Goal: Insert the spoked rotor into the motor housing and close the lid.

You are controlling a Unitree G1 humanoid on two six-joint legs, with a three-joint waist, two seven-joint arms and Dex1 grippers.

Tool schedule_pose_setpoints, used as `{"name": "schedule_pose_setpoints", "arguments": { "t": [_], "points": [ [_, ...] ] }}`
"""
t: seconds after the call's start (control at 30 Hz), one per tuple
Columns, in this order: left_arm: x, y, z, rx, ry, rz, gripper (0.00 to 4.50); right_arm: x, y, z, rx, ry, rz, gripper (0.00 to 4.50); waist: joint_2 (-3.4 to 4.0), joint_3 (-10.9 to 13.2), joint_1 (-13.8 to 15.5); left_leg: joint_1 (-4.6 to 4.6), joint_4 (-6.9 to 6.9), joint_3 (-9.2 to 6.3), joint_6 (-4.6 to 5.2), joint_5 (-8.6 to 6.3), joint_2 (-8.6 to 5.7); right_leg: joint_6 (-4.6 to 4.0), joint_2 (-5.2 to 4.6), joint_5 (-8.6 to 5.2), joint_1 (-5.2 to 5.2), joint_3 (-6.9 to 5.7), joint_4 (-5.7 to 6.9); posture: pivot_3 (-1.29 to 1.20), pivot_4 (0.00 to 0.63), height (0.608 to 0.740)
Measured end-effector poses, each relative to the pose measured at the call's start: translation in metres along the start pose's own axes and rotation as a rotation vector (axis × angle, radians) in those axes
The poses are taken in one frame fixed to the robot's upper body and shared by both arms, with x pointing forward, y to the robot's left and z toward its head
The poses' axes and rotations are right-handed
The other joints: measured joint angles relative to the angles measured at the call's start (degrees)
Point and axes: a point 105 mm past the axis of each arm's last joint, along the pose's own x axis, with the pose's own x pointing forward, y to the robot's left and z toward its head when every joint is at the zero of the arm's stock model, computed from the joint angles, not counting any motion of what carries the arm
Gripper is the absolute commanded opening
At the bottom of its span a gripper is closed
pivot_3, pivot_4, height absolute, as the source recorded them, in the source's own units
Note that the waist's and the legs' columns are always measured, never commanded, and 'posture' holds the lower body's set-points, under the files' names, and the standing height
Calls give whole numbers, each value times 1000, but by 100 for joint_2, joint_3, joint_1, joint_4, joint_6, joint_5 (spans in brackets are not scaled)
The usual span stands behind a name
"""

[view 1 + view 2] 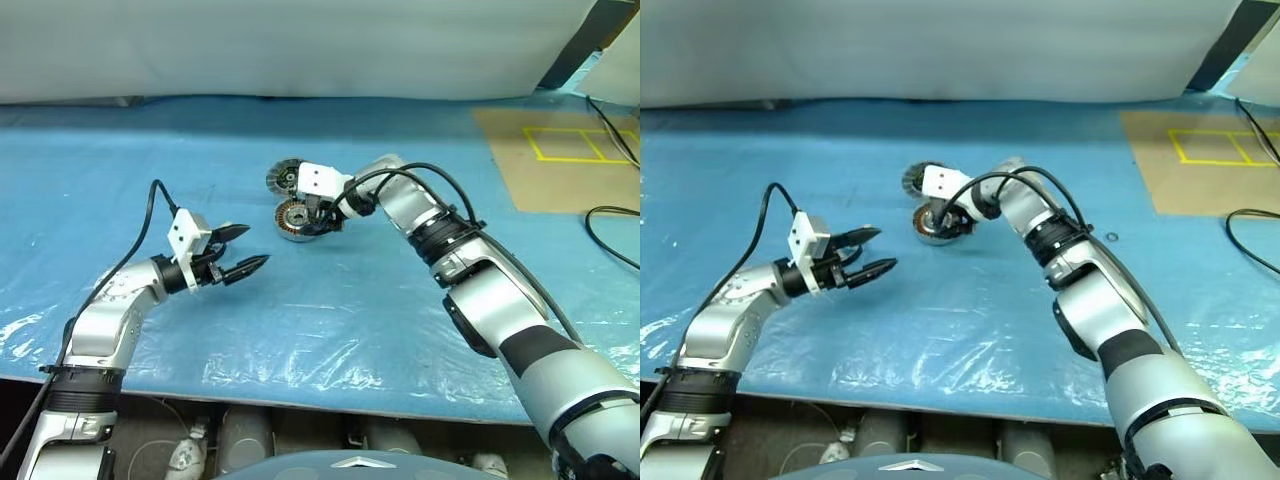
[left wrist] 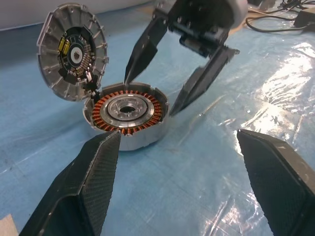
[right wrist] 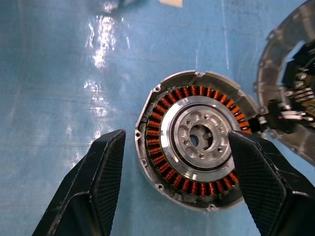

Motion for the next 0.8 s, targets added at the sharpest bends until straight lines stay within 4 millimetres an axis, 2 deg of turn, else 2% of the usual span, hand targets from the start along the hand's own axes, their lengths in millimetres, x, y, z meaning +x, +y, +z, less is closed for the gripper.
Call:
{"name": "schedule_pose_setpoints", "arguments": {
  "t": [0.13, 0.27, 0.8],
  "points": [
    [2, -3, -2, -18, -14, 7, 4008, 10, -6, 8, 13, 41, -59, 3480, 0, 0, -16, -6, -1, -2, 0, 0, 3, -4, 1, -2, -6, -8, 4, 0, 150, 740],
    [1, -6, -9, -40, -9, 12, 4008, 18, -8, 3, 47, 76, -86, 3480, 1, 0, -7, -6, 0, -2, -1, 0, 4, -6, 0, -3, -6, -10, 5, 0, 150, 740],
    [-3, -5, -15, -53, 14, 56, 4008, 9, 0, 22, -41, 53, 15, 3480, 1, 0, -15, -4, 2, -3, -1, -1, 5, -7, 0, -4, -6, -10, 12, 0, 150, 740]
  ]
}}
